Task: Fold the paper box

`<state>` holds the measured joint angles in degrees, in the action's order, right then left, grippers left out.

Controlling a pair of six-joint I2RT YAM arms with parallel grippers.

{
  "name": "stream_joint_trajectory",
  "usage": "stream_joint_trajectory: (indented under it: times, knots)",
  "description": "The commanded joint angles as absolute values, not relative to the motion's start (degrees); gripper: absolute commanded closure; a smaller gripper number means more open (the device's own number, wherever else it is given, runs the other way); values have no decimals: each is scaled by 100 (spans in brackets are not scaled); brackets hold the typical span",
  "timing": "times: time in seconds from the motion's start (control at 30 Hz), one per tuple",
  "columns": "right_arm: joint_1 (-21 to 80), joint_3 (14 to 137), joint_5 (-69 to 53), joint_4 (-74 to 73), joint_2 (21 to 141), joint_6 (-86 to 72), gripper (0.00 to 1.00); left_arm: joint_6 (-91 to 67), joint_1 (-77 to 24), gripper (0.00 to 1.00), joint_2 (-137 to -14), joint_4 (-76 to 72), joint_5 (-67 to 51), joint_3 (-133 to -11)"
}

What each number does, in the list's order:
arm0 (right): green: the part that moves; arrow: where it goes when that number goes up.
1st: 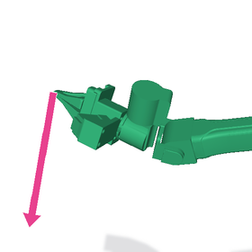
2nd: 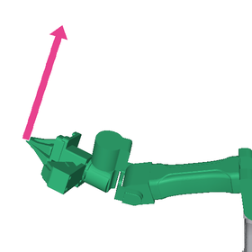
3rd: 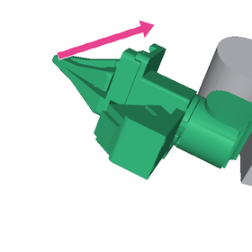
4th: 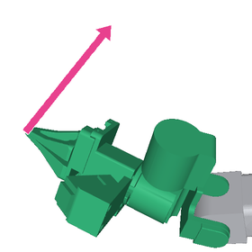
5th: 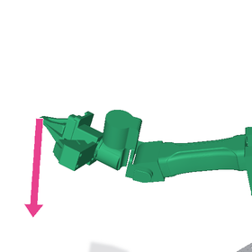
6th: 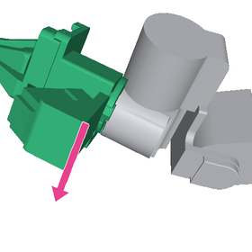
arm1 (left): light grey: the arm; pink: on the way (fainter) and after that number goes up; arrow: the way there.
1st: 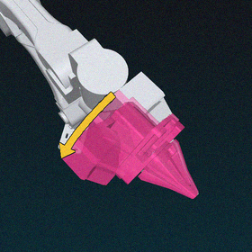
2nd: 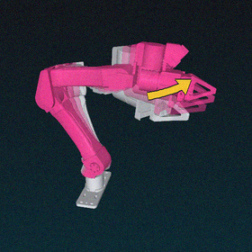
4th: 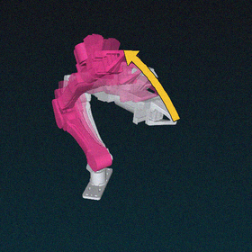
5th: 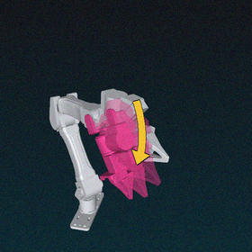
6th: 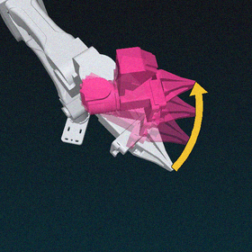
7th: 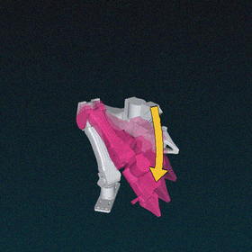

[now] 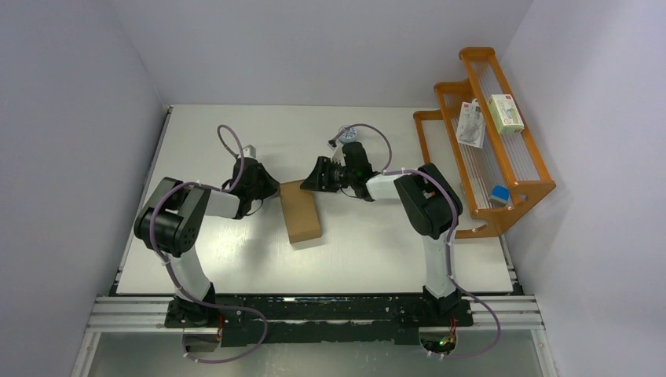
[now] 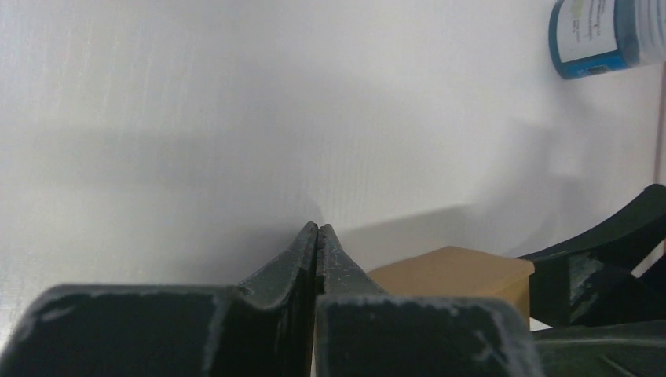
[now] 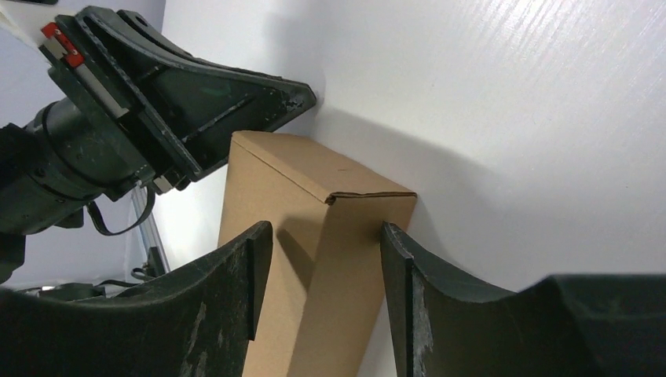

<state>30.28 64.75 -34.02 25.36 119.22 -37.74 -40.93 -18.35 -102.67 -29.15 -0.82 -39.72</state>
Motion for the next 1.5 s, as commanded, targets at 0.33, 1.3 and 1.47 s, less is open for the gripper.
stream_joint_trajectory:
  times: [0.33,1.3,1.47]
  knots:
    - [3073,6152,-3218,2962,11897,-4106,44,-4654,-1697,95,-10379,-2754,-96,-3327]
    - [3423,5945,-2922,3096,11783,-4463,44,-5185,-2137,95,-10143,-2869,-674,-3165]
    - [3774,5629,-2518,3436,11666,-4856,45,-5746,-2392,95,-10147,-3380,-336,-2953]
